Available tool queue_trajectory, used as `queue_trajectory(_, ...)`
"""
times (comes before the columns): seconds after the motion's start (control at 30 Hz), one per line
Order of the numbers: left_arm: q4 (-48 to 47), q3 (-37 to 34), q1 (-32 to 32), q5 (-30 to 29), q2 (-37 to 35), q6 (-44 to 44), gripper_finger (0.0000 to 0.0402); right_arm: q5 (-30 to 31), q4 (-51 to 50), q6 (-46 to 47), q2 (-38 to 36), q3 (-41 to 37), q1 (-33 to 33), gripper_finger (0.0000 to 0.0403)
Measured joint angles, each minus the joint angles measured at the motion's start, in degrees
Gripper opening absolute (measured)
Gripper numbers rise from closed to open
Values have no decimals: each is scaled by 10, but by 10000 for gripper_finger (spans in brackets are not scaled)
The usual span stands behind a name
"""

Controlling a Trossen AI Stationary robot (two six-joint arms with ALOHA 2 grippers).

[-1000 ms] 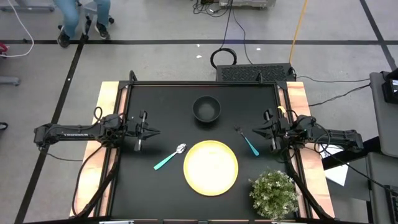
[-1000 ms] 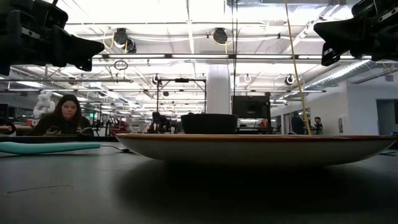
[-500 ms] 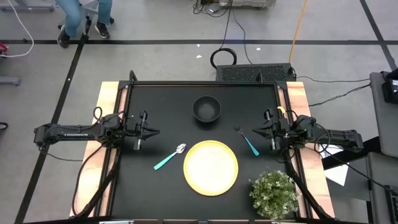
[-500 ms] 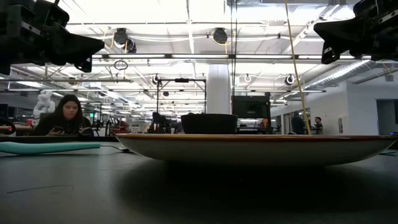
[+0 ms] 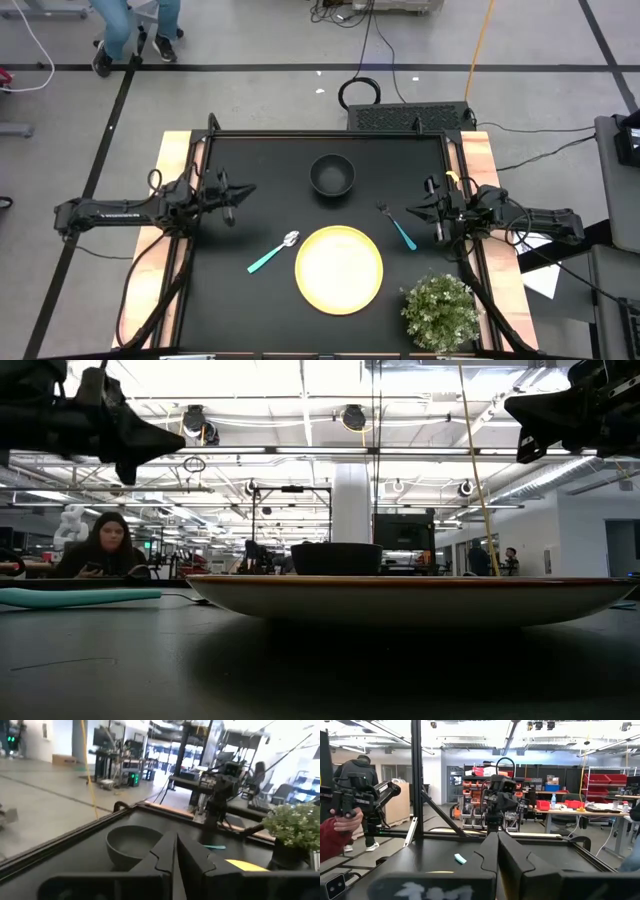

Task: Pick and place plate/cup/fork/spoon on tray
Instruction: Put the black bowl on the yellow plate

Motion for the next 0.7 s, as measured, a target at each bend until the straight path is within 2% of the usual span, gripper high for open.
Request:
queue_trajectory(0.13, -12, 45, 0, 3, 39, 33, 4, 0, 0, -3, 0, 0, 0, 0)
queue_trajectory(0.23, -24, 90, 0, -19, 78, 46, 2, 0, 0, -5, 0, 0, 0, 0)
queue_trajectory(0.47, -116, 210, 39, -22, 202, 57, 1, 0, -4, -7, 0, 0, 0, 0)
queue_trajectory(0.7, -129, 266, 89, 37, 311, 57, 1, 0, -9, -20, 0, 0, 0, 0)
